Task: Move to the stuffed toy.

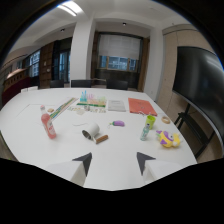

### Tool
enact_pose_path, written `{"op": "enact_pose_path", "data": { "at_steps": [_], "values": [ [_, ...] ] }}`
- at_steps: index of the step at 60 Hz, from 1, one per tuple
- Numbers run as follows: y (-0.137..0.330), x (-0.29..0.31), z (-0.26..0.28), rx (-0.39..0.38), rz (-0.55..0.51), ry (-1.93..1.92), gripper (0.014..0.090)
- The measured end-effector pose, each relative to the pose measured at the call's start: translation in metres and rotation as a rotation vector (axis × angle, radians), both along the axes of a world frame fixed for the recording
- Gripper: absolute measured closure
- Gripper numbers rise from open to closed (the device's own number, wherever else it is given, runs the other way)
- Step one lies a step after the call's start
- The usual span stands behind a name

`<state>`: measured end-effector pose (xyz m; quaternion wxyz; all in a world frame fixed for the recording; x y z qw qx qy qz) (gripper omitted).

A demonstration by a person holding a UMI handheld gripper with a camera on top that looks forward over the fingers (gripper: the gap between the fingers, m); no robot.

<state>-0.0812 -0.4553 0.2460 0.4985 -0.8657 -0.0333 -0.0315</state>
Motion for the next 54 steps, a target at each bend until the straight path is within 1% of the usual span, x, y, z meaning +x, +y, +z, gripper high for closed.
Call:
{"op": "enact_pose_path", "data": {
  "at_steps": [11,16,20,28,34,40,49,54],
  "values": [
    [-0.004,0.005,-0.004,-0.007,-0.006,-0.002,0.0192],
    [-0.012,0.011,-0.008,-0.018,-0.015,-0.004,0.0193],
    [-0.016,0.020,-0.017,-0.029,-0.027,-0.002,0.0196],
    [-0.025,0.060,-0.034,-0.066,-0.062,-0.014,0.0193],
    [-0.023,0.104,-0.057,-0.093,-0.087,-0.031,0.0193],
    [-0.010,0.154,-0.076,-0.114,-0.099,-0.042,0.0192],
    [0.026,0.240,-0.105,-0.154,-0.114,-0.067,0.0192],
    [0.052,0.287,-0.115,-0.163,-0.125,-0.062,0.0193]
  ]
}}
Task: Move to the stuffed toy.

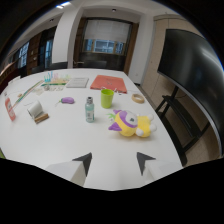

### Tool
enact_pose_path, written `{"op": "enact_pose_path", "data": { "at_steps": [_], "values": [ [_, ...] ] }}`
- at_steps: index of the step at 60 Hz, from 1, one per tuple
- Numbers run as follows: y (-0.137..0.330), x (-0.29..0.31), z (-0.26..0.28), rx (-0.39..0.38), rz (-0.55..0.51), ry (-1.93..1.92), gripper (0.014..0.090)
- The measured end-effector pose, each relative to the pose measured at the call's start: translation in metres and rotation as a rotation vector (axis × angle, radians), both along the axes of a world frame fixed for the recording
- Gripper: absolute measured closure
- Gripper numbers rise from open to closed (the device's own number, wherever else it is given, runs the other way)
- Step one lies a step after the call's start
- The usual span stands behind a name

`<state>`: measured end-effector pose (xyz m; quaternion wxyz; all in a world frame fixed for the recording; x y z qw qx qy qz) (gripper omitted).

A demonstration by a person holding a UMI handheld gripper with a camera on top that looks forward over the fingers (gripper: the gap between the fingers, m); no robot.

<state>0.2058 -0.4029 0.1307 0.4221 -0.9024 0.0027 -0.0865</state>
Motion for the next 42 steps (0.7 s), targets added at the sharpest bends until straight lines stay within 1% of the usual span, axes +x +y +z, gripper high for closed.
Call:
{"op": "enact_pose_path", "data": {
  "at_steps": [9,20,29,42],
  "values": [
    [0.053,0.067,-0.015,-0.009,-0.022,-0.005,0.0197],
    [0.104,0.098,-0.029,-0.024,-0.017,0.035,0.0194],
    [0.123,0.105,-0.035,-0.030,-0.003,0.063,0.0189],
    [0.129,0.110,-0.039,-0.038,0.004,0.079,0.0194]
  ]
}}
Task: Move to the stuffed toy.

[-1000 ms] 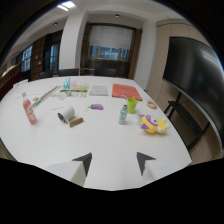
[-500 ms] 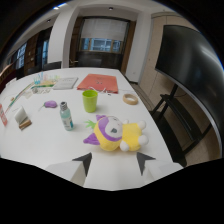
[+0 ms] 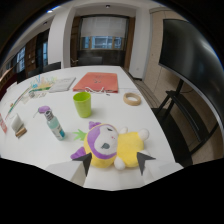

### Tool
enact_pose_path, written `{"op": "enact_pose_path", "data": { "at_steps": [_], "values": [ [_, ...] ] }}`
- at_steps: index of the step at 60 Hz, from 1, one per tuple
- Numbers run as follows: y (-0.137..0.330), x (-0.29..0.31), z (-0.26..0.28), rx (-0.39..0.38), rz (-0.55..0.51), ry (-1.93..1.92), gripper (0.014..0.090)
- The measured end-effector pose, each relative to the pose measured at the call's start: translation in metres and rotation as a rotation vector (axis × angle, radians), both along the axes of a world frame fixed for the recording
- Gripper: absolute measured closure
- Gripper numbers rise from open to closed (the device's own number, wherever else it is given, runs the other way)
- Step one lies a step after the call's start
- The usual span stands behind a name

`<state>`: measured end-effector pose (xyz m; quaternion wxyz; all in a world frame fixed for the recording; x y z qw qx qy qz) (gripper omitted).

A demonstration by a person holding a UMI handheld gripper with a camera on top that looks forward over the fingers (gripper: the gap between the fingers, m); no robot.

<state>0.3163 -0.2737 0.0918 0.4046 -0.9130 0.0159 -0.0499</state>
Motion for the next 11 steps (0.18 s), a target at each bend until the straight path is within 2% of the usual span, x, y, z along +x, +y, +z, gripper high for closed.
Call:
{"op": "enact_pose_path", "data": {
  "at_steps": [11],
  "values": [
    [0.0013,-0.0007,0.0008,0.001,0.008,0.002,0.0194]
  ]
}}
